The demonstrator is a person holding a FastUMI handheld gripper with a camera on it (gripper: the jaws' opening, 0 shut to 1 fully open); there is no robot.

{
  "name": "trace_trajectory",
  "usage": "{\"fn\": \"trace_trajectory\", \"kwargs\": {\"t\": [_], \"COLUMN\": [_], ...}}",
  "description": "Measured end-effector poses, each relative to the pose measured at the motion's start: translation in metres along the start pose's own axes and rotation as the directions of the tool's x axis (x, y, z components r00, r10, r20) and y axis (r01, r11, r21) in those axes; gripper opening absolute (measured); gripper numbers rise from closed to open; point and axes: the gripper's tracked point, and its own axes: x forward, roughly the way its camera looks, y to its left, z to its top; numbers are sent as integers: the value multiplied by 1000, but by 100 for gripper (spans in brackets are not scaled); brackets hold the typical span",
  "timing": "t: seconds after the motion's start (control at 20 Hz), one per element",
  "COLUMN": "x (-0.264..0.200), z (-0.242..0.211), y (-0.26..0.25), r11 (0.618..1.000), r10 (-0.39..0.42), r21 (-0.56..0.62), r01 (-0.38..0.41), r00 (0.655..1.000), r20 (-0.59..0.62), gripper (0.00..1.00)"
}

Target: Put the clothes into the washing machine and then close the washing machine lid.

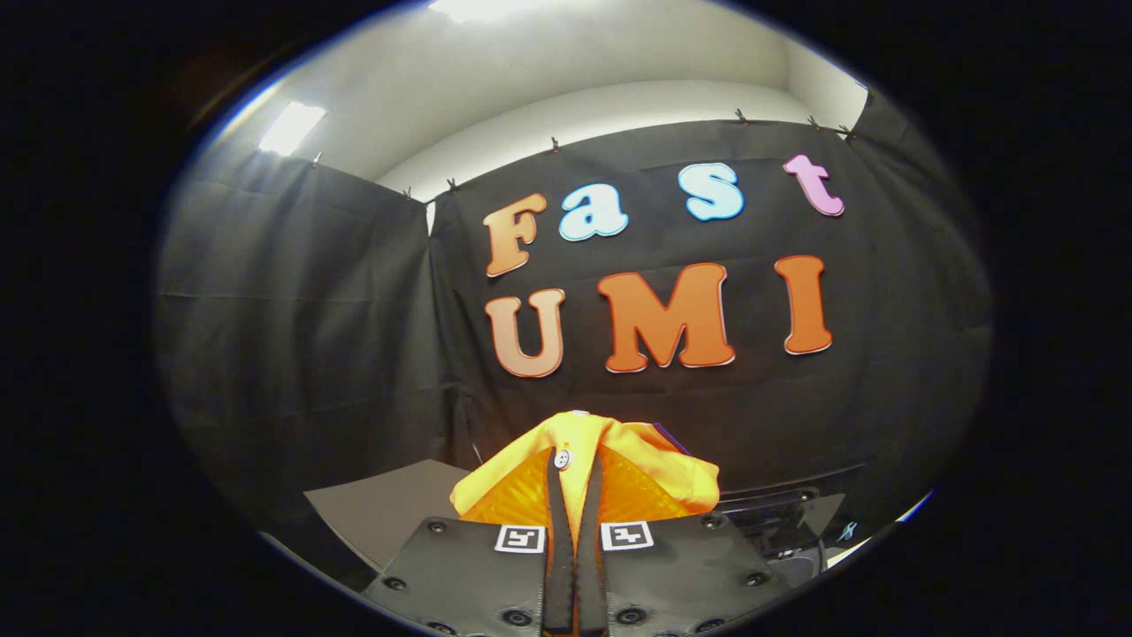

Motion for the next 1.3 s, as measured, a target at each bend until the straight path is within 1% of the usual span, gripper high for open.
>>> {"fn": "trace_trajectory", "kwargs": {"t": [0.25,0.5,0.7,0.95,1.1,1.3], "x": [-12,-15,-3,12,15,3], "z": [-15,-56,-101,-161,-208,-277], "y": [-88,-154,-185,-200,-206,-206], "r11": [993,985,984,986,985,987], "r10": [-116,-171,-169,-133,-122,-103], "r21": [11,6,20,54,63,57], "r01": [116,173,177,158,161,153], "r00": [993,978,963,936,906,851], "r20": [-36,-117,-211,-325,-405,-514], "gripper": [10,10,10,10,10,10]}}
